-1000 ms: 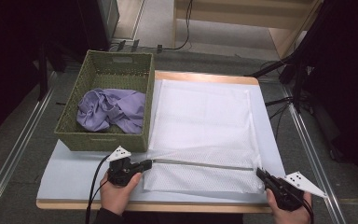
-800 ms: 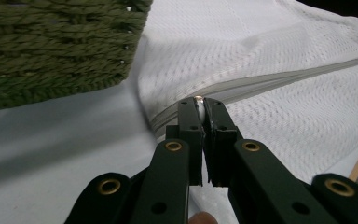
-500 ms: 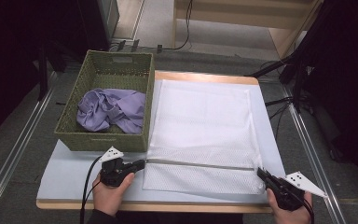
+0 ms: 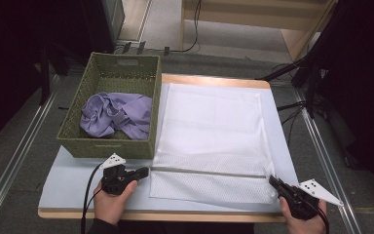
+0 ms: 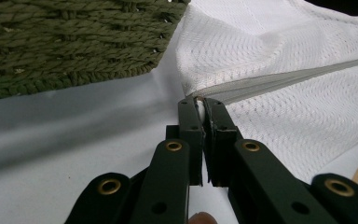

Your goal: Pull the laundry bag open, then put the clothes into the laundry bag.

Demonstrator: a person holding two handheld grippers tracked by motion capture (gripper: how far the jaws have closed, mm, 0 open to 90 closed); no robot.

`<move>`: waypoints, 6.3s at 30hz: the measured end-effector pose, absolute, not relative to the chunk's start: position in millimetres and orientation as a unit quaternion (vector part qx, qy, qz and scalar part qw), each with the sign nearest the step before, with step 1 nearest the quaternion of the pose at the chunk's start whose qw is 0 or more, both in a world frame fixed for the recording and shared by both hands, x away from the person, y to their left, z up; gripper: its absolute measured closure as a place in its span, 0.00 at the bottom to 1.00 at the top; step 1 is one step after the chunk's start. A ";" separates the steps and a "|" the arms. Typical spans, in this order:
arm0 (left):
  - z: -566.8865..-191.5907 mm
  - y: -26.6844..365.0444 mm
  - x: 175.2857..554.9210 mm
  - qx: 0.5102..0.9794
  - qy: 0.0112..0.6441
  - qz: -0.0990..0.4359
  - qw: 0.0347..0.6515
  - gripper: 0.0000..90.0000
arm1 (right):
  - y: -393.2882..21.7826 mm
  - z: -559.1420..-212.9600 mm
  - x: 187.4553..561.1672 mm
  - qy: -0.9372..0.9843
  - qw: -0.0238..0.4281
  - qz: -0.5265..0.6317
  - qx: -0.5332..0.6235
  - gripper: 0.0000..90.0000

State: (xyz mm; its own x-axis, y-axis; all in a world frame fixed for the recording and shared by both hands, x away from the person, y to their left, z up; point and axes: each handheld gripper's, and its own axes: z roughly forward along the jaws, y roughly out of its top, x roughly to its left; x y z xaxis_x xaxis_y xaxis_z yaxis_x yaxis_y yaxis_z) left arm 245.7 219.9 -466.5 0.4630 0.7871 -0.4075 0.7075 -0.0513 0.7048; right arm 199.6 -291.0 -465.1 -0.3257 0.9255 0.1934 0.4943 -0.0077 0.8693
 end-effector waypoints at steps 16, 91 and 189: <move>-470.6 216.8 243.4 0.730 0.503 0.050 0.461 0.98 | -290.0 -471.9 202.4 0.670 0.231 0.460 0.535 0.96; -471.7 106.9 231.6 0.817 0.374 0.024 0.438 1.00 | -176.3 -450.6 266.5 0.750 0.173 0.474 0.427 0.55; -482.4 107.7 234.7 0.826 0.374 0.014 0.422 1.00 | -149.6 -476.2 322.5 0.826 0.166 0.385 0.378 1.00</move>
